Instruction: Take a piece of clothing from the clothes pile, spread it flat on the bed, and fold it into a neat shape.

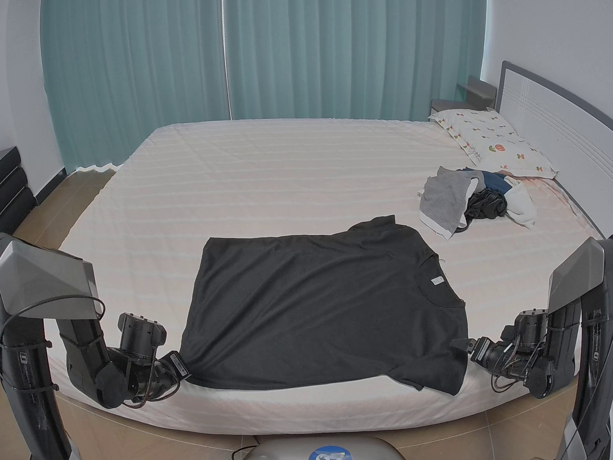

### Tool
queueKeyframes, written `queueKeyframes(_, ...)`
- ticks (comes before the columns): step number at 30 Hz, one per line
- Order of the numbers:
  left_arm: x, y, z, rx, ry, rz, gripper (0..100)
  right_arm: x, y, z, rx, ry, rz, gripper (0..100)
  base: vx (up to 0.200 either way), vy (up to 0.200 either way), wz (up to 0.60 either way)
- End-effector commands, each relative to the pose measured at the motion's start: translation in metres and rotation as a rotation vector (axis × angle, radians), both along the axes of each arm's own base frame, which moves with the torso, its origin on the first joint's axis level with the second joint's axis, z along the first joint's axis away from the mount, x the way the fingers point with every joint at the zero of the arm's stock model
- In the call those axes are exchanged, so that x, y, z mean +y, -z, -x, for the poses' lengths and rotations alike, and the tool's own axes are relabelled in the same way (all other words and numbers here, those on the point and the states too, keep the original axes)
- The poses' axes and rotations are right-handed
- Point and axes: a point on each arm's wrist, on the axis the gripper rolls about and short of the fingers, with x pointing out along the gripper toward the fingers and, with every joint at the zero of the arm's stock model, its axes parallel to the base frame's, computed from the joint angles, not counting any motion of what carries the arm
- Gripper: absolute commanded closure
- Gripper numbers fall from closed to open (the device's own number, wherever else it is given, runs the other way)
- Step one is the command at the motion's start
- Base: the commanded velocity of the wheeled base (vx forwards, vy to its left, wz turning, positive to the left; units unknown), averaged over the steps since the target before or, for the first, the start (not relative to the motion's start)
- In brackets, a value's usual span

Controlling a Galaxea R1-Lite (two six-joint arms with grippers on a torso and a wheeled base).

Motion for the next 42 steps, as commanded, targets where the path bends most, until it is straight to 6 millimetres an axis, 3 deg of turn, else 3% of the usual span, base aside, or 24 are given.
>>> queueKeyframes(1,0.001,-0.003,-0.001,-0.013,-0.006,0.006,100,0.000,0.005,-0.006,-0.015,-0.001,0.000,100,0.000,0.000,0.00)
queueKeyframes(7,0.000,-0.003,-0.002,-0.007,-0.008,0.059,100,-0.002,0.003,-0.015,-0.050,0.005,0.000,100,0.000,0.000,0.00)
queueKeyframes(23,-0.002,-0.005,-0.014,-0.085,-0.088,0.144,100,-0.003,-0.007,-0.067,-0.236,0.013,-0.006,100,0.000,0.000,0.00)
queueKeyframes(34,-0.002,-0.005,-0.015,-0.087,-0.099,0.153,100,-0.002,-0.011,-0.109,-0.243,0.010,-0.006,100,0.000,0.000,0.00)
queueKeyframes(42,-0.002,-0.005,-0.015,-0.085,-0.099,0.153,100,-0.001,-0.002,-0.125,-0.218,0.007,-0.007,100,0.000,0.000,0.00)
